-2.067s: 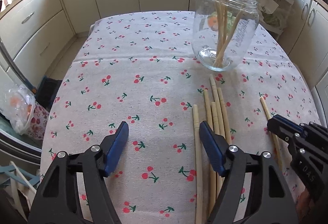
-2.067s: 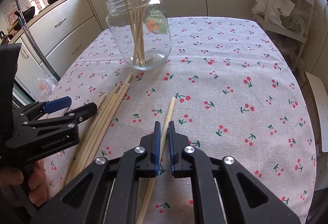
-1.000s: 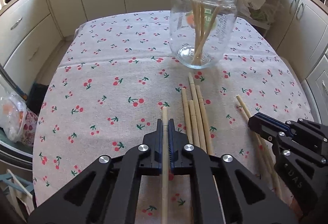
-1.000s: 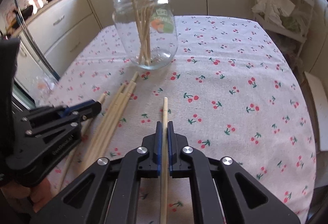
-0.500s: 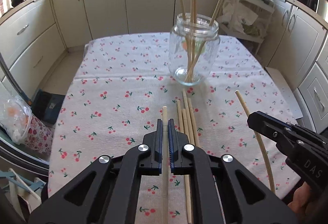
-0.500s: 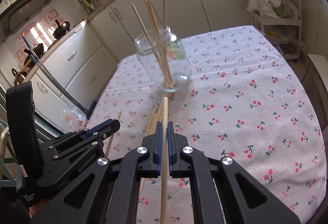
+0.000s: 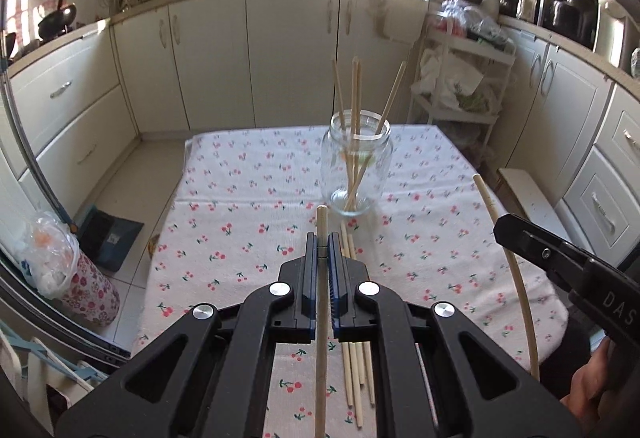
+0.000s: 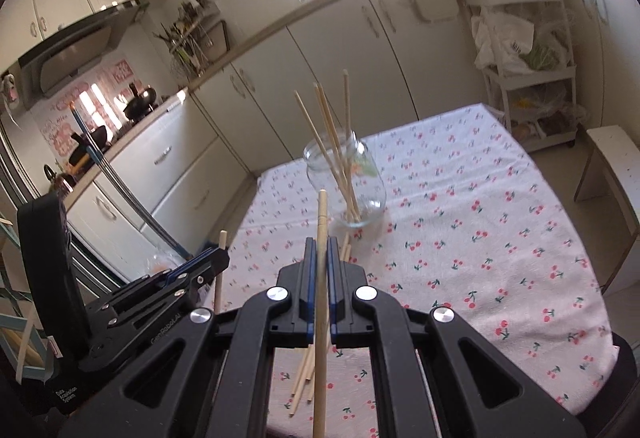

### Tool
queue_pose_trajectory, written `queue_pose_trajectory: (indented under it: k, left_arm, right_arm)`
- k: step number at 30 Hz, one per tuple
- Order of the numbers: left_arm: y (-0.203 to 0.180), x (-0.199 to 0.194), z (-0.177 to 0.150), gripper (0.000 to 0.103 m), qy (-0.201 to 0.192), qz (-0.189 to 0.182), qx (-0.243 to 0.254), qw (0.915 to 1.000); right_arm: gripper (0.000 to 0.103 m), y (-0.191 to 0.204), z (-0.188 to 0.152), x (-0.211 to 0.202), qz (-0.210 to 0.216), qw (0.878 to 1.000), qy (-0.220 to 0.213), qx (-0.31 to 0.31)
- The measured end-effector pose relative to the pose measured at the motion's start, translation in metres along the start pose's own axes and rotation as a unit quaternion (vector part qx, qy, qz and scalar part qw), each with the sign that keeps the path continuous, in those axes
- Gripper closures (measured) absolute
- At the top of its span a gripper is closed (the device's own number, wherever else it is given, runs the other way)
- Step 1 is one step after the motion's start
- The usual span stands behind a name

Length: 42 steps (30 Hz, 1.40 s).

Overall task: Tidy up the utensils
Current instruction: 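Lift the left gripper's chopstick into the jar while the right holds its chopstick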

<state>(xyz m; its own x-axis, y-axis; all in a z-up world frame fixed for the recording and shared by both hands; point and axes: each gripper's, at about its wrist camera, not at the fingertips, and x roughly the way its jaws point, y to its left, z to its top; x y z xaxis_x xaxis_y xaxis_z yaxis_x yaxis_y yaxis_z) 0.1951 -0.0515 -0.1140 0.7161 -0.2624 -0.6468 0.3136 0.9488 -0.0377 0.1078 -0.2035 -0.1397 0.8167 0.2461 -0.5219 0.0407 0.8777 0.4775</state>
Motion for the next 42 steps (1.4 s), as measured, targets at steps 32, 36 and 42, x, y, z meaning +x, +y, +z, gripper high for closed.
queue_pose_trajectory:
  k: [32, 36, 42]
  left_arm:
    - [0.028, -0.100, 0.047, 0.098, -0.138, -0.034, -0.044, 0.9888]
    - [0.030, -0.084, 0.071, 0.098, -0.153, -0.043, -0.055, 0.9857]
    - [0.032, -0.048, 0.109, 0.098, -0.184, -0.074, -0.083, 0.9766]
  right_arm:
    - [0.097, 0.037, 0.036, -0.073, 0.024, 0.993, -0.113, -0.010]
    - [0.097, 0.029, 0.046, -0.064, 0.024, 0.992, -0.120, 0.001]
    - [0.097, 0.013, 0.058, -0.046, 0.022, 0.992, -0.126, 0.012]
